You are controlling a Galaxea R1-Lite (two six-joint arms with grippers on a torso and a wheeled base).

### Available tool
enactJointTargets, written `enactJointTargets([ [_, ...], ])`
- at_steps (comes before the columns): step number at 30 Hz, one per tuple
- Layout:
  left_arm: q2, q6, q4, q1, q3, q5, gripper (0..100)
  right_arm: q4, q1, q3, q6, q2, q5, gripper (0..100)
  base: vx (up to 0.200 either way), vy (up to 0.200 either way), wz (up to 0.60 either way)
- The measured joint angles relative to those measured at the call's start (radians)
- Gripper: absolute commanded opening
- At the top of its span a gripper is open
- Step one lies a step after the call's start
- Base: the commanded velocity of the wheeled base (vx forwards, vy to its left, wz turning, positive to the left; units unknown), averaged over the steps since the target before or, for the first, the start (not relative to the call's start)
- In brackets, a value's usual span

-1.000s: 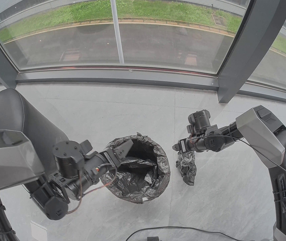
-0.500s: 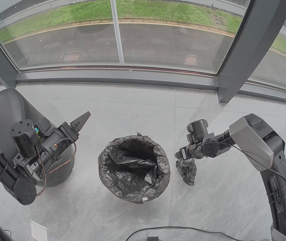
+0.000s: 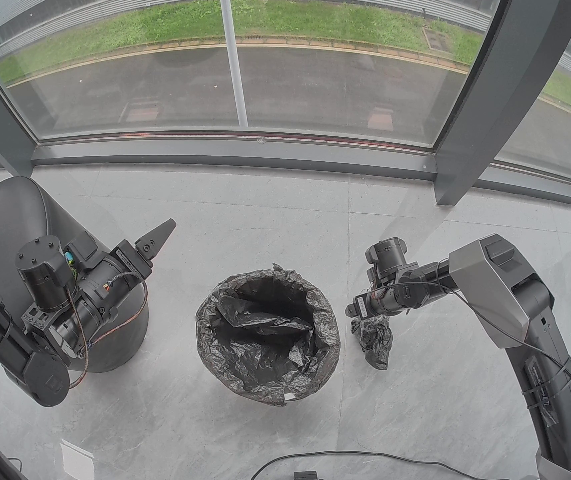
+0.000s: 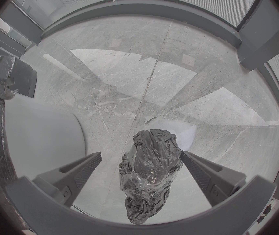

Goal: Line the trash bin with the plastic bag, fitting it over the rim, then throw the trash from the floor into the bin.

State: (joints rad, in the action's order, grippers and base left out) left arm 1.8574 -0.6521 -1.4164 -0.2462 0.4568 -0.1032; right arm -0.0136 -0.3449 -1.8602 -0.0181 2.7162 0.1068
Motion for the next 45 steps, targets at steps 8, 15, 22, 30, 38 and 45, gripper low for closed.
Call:
enactJointTargets([
  [8, 0.012, -0.001, -0.001, 0.001, 0.002, -0.006, 100, -0.134, 0.005, -0.118, -0.006, 0.059, 0.001, 100, 0.0, 0.0, 0.0],
  [15, 0.023, -0.001, -0.002, 0.002, 0.003, -0.006, 100, -0.145, 0.012, -0.139, -0.008, 0.09, 0.008, 100, 0.0, 0.0, 0.0],
  [22, 0.031, -0.002, -0.002, 0.002, 0.005, -0.006, 100, -0.146, 0.018, -0.14, -0.009, 0.1, 0.017, 100, 0.0, 0.0, 0.0],
  [30, 0.034, -0.005, -0.004, 0.002, 0.005, -0.006, 100, -0.146, 0.019, -0.14, -0.007, 0.109, 0.034, 0, 0.0, 0.0, 0.0],
  [38, 0.037, -0.01, -0.009, 0.002, 0.004, -0.006, 100, -0.145, 0.019, -0.14, -0.007, 0.117, 0.036, 0, 0.0, 0.0, 0.0],
  [45, 0.039, -0.022, -0.013, 0.007, 0.005, -0.006, 100, -0.149, 0.017, -0.14, -0.014, 0.114, 0.036, 0, 0.0, 0.0, 0.0],
])
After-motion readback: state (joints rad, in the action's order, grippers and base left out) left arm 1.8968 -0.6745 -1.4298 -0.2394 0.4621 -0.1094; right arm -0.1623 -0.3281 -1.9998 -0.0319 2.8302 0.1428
